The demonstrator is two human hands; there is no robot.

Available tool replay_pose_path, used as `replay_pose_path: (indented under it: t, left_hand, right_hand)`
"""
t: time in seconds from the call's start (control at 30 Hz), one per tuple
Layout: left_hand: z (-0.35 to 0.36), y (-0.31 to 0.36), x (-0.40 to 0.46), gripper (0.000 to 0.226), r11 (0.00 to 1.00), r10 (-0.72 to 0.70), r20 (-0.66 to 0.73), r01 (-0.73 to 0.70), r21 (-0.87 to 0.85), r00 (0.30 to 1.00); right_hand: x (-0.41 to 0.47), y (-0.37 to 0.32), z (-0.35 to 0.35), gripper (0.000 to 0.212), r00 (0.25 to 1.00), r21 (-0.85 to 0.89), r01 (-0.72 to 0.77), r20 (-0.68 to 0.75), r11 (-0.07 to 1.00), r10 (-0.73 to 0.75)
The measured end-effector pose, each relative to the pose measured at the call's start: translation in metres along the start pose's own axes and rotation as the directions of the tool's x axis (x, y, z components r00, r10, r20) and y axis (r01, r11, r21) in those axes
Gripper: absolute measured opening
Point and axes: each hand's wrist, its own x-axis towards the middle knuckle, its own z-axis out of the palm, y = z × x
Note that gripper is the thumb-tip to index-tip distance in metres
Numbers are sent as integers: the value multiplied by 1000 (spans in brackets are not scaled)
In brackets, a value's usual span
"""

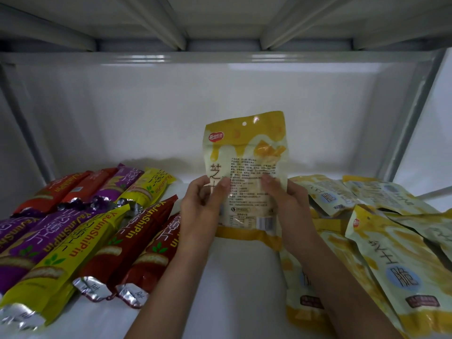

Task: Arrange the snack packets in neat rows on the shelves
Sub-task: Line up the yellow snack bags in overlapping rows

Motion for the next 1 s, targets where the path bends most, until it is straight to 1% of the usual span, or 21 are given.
replay_pose_path:
  t: [0.07,0.13,0.17,0.2,0.27,0.33,0.4,0.47,0.5,0.53,0.57,0.63,0.67,0.73,0.77,0.83,0.87,0.93,1.0]
  left_hand:
    - [-3,0,0,29,999,-48,35,49,-18,998]
    - [-4,-1,0,30,998,-61,42,61,-12,997]
    - [-4,-1,0,32,999,-44,23,45,-7,999]
    - [-4,-1,0,28,1000,-27,-7,27,-9,1000]
    - [-4,1,0,20,1000,-15,-61,14,-24,998]
    - [-5,2,1,22,999,-15,-90,12,-32,996]
    - [-5,3,1,28,999,-24,-89,20,-46,996]
    - [-3,5,1,44,998,-49,-74,45,-45,996]
    - [-2,7,1,49,997,-63,-64,61,-44,996]
    - [-2,7,0,49,996,-81,-47,79,-43,996]
    - [-2,6,0,44,994,-101,-15,100,-40,995]
    - [-2,4,-2,31,990,-135,52,137,-41,990]
    - [-2,3,-3,27,990,-133,61,135,-35,989]
    - [-3,2,-3,25,997,-82,29,82,1,996]
    - [-3,1,-1,25,998,-54,12,54,24,998]
    - [-4,-1,0,25,998,-25,-7,25,53,1000]
    - [-4,-1,1,24,998,-21,-13,22,59,1000]
    - [-4,0,0,24,998,-38,-11,38,43,999]
    - [-4,3,-2,25,997,-81,33,81,1,996]
  right_hand:
    - [0,1,-1,21,1000,4,-14,9,1000,14]
    - [0,1,-1,21,1000,12,-14,7,1000,14]
    - [0,1,-1,20,1000,13,-5,2,1000,5]
    - [0,0,-2,18,1000,0,8,8,1000,-8]
    - [2,-1,-4,14,997,-61,24,71,998,-19]
    - [2,0,-5,14,992,-126,14,124,992,1]
    - [3,3,-6,16,994,-188,30,112,982,-9]
    - [3,5,-6,25,996,-197,59,79,979,-45]
    - [4,6,-6,33,996,-190,71,58,979,-61]
    - [4,8,-7,44,996,-186,81,38,979,-76]
    - [4,8,-7,53,996,-185,87,22,979,-84]
    - [4,7,-7,64,997,-164,79,6,983,-79]
    - [5,7,-7,62,998,-165,67,8,984,-67]
    - [6,6,-7,43,1000,-141,0,22,990,3]
    - [5,5,-6,33,997,-112,-48,56,992,55]
    - [4,4,-7,23,985,-94,-102,129,990,113]
    - [4,3,-7,22,982,-92,-108,142,990,121]
    - [3,0,-8,30,982,-39,-115,144,993,119]
    - [3,-3,-9,37,980,36,-134,152,990,127]
